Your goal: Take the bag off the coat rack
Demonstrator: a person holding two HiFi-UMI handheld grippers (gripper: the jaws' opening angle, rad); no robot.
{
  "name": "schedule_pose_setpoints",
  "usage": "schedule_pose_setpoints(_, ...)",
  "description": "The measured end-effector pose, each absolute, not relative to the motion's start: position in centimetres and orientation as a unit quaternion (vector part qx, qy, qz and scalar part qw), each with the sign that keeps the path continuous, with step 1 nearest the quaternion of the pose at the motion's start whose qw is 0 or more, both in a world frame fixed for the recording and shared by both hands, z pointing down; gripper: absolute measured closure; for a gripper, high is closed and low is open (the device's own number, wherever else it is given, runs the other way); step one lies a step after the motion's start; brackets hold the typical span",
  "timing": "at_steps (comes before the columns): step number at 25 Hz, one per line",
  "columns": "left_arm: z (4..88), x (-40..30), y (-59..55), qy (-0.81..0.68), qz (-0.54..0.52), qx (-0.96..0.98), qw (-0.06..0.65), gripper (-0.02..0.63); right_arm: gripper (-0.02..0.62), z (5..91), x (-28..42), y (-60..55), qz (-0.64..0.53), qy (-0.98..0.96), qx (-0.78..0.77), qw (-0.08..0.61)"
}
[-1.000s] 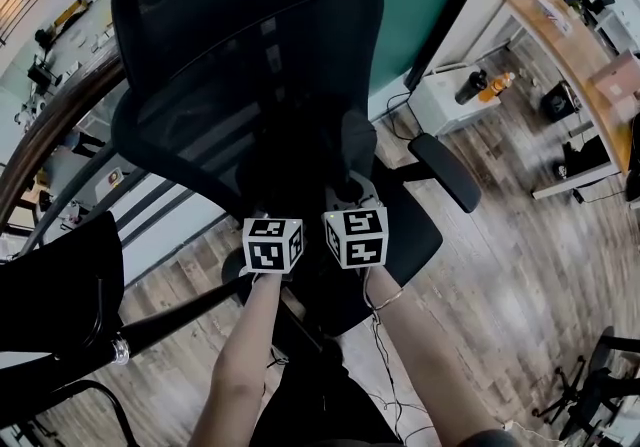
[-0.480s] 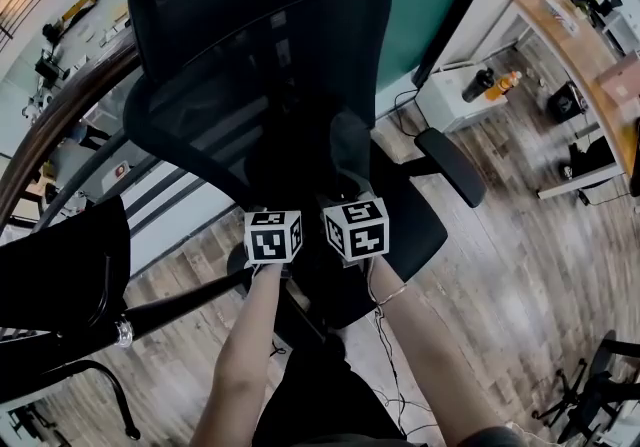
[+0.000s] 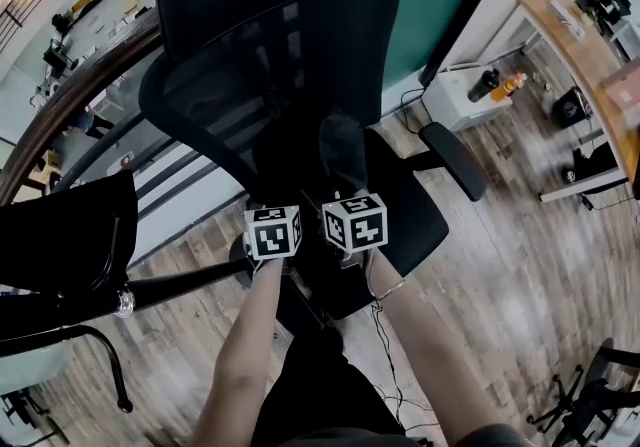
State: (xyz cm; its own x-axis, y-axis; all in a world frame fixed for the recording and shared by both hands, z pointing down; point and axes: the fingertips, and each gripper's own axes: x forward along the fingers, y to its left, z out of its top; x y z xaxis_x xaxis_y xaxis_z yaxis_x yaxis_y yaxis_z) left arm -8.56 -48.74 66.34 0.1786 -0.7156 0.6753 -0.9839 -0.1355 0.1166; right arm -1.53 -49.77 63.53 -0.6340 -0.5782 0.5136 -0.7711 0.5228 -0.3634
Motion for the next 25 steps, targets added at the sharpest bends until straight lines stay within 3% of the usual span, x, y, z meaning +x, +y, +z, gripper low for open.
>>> schedule_pose_setpoints(11,63.4,-9.8,-44.9,-0.617,0.199,0.711,0.273,0.414,0.328,61.8,-0.7,-46.1,0.266,-0.862,0.399,0.168)
schedule_pose_setpoints(17,60.5,-9.7,-43.0,-0.621,0.18,0.72,0.251,0.444,0.339,60.1,0.9,-43.9,0.265,-0.856,0.418,0.151)
schedule_pose_setpoints(22,58.5,-9.5,-40.8,-0.621,0.163,0.732,0.23,0.485,0.382,58.5,1.7,-41.2,0.252,-0.858,0.427,0.134)
schedule_pose_setpoints(25,57.5,-9.1,-39.3,-0.619,0.148,0.739,0.223,0.499,0.451,57.1,2.6,-39.8,0.232,-0.86,0.437,0.124)
